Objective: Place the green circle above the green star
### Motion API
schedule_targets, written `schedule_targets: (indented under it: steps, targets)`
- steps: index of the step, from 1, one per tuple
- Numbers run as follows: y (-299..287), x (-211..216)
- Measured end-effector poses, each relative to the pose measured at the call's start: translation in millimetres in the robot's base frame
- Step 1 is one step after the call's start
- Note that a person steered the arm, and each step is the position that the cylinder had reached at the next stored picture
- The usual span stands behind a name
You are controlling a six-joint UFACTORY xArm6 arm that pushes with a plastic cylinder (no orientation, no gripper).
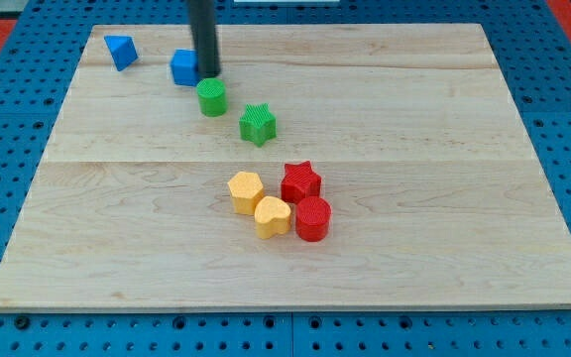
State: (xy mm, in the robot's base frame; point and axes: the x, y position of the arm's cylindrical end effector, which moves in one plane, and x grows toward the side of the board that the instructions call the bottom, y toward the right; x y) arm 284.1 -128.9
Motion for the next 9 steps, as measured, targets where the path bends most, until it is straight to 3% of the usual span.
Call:
schedule_targets:
  steps: [1, 6, 8, 9]
  targets:
    - [-58.2, -5.5]
    - [-64.9, -1.1]
    - [-34.5, 27.2]
    - [7.5, 49.1]
